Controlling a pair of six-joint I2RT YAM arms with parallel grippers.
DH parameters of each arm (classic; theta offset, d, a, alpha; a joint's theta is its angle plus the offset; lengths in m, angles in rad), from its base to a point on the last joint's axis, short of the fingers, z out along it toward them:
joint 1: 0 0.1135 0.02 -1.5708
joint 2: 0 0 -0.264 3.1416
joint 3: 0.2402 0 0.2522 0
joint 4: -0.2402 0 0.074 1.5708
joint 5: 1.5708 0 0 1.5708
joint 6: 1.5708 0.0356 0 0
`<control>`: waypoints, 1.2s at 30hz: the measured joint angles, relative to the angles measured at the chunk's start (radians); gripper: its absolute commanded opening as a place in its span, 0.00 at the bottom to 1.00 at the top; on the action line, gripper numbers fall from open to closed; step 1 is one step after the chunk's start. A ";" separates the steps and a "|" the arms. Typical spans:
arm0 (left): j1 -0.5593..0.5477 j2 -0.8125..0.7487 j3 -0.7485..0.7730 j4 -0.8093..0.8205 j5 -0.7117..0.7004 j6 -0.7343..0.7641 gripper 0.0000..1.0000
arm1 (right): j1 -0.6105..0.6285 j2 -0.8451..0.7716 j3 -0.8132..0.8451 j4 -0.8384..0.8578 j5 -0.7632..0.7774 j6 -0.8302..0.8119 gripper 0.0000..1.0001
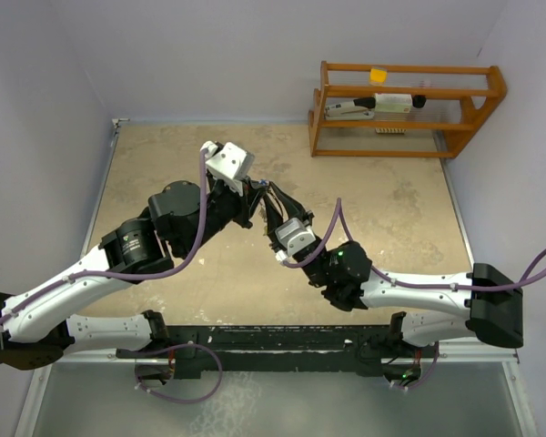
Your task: Remove the keys from the keyring
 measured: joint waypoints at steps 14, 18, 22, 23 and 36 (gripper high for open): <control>0.000 -0.013 0.000 0.001 0.000 0.000 0.00 | -0.002 -0.009 0.001 -0.019 -0.016 0.027 0.32; 0.000 -0.013 -0.002 0.000 0.001 0.000 0.00 | 0.000 -0.010 0.001 -0.020 -0.019 0.031 0.36; 0.000 -0.013 -0.009 0.002 0.003 0.000 0.00 | 0.000 -0.016 0.009 -0.034 -0.019 0.034 0.36; 0.000 -0.013 -0.010 0.002 0.003 0.000 0.00 | -0.002 -0.016 0.014 -0.038 -0.019 0.034 0.36; 0.000 -0.018 -0.013 0.008 0.011 0.000 0.00 | -0.002 -0.028 0.024 -0.047 -0.018 0.034 0.30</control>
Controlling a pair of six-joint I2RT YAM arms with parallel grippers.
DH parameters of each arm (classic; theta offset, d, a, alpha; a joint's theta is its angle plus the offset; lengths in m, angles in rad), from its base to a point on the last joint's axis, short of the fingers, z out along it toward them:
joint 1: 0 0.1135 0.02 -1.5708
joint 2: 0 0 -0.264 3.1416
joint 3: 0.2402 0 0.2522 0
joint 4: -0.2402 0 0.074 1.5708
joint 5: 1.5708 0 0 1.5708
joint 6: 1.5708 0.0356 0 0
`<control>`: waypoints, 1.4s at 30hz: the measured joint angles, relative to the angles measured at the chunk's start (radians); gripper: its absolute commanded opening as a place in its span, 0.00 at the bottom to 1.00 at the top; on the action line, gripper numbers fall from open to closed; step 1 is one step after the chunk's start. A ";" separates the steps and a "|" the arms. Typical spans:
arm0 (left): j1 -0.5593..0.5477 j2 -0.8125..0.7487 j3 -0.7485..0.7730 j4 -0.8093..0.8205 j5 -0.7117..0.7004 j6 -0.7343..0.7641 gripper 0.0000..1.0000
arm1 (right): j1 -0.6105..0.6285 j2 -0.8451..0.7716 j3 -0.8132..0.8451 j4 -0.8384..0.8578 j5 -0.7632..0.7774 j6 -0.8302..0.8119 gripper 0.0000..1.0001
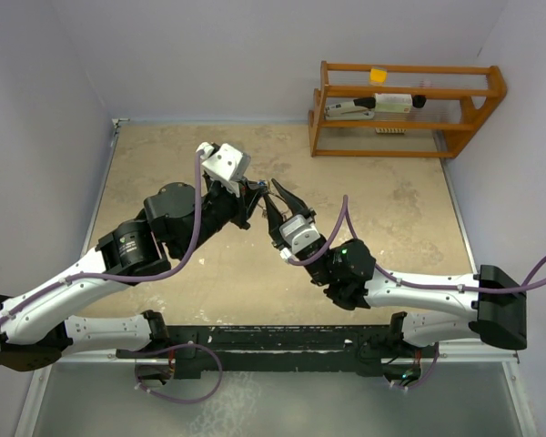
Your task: Remove the keys from the keyring
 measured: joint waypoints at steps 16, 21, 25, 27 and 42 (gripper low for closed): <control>0.000 0.000 -0.002 0.007 0.011 0.000 0.00 | 0.001 0.000 0.000 -0.007 0.000 0.002 0.28; 0.000 0.000 -0.002 0.007 0.011 0.000 0.00 | 0.001 -0.001 0.000 -0.011 0.000 0.005 0.28; 0.000 0.000 -0.002 0.007 0.010 0.000 0.00 | 0.001 -0.001 0.000 -0.019 0.000 0.009 0.27; 0.000 0.000 -0.002 0.007 0.010 0.000 0.00 | 0.001 -0.003 0.000 -0.026 0.000 0.010 0.25; 0.000 -0.007 -0.003 0.005 0.005 0.000 0.00 | -0.003 -0.006 0.000 -0.022 0.005 0.014 0.00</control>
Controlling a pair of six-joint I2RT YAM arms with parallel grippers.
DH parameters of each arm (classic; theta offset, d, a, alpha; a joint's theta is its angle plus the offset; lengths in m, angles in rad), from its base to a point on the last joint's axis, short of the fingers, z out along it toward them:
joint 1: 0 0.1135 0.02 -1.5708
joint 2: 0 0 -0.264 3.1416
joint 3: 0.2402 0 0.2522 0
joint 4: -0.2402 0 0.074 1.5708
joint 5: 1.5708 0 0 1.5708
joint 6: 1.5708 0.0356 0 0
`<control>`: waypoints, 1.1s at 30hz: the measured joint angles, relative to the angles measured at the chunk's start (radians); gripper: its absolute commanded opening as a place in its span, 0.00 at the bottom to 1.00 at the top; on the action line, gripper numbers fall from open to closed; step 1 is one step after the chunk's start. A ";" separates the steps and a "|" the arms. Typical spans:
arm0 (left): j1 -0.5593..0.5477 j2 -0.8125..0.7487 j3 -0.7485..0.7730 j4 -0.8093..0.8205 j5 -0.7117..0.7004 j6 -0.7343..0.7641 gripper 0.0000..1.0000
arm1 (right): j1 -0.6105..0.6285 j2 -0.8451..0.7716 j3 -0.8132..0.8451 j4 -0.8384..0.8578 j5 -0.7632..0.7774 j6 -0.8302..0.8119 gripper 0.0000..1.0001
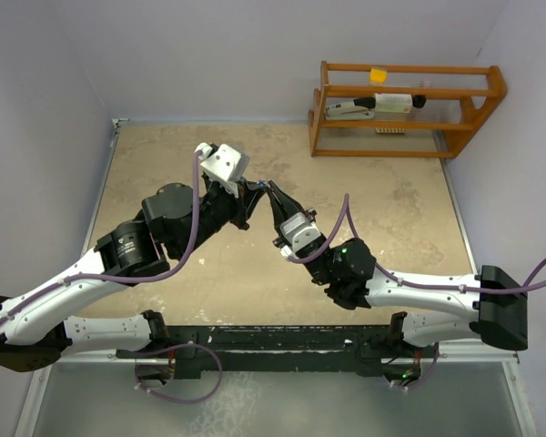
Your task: Remove the keys from the keyring
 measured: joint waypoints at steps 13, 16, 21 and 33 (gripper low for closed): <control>-0.010 -0.006 0.000 -0.011 -0.034 0.005 0.00 | 0.000 -0.005 -0.008 0.015 -0.003 -0.014 0.00; -0.015 -0.010 0.000 -0.027 -0.040 0.009 0.00 | 0.004 -0.002 -0.017 0.031 -0.002 -0.028 0.00; -0.015 -0.012 0.000 -0.064 -0.060 0.011 0.00 | 0.005 0.018 -0.018 0.033 0.001 -0.043 0.00; -0.015 0.010 0.000 -0.121 -0.127 0.019 0.00 | 0.007 0.026 -0.018 0.043 0.020 -0.066 0.00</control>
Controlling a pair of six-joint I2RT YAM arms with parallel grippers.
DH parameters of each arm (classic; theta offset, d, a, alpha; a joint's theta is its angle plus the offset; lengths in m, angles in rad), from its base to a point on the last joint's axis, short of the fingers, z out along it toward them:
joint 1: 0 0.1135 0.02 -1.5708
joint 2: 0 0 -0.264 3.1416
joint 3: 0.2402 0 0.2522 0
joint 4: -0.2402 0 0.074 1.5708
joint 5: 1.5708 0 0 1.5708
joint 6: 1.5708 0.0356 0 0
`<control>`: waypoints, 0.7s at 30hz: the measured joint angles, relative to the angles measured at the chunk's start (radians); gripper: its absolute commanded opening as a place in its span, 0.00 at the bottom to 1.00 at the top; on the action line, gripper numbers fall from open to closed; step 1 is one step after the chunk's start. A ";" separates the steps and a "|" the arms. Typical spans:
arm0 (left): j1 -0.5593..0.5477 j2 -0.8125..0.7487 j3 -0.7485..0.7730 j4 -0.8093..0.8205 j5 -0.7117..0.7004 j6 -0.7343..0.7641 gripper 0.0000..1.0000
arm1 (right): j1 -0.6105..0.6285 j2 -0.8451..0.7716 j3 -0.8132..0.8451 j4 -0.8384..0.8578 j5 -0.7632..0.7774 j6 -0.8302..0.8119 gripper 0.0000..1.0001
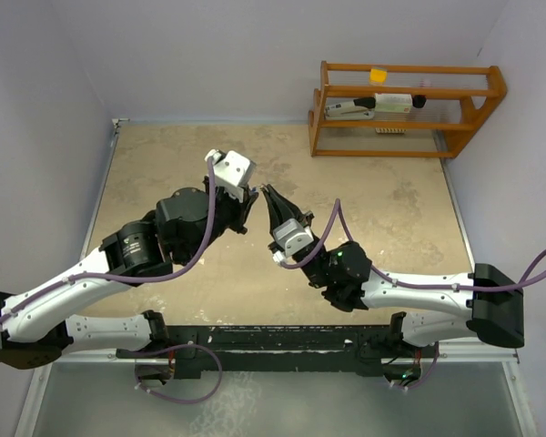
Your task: Remove the keys from the keyring
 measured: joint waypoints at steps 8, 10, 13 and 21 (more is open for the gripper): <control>0.001 0.018 -0.005 0.017 0.012 0.008 0.00 | -0.001 0.000 0.000 -0.003 0.027 -0.004 0.00; 0.003 0.016 -0.020 0.036 0.042 0.018 0.00 | -0.001 -0.003 0.000 0.004 0.031 -0.007 0.00; 0.006 0.021 -0.037 0.056 0.109 0.037 0.00 | -0.001 -0.013 0.000 0.011 0.034 -0.008 0.00; 0.006 0.097 -0.037 0.100 0.041 0.060 0.00 | -0.006 -0.040 0.000 -0.061 0.069 -0.005 0.00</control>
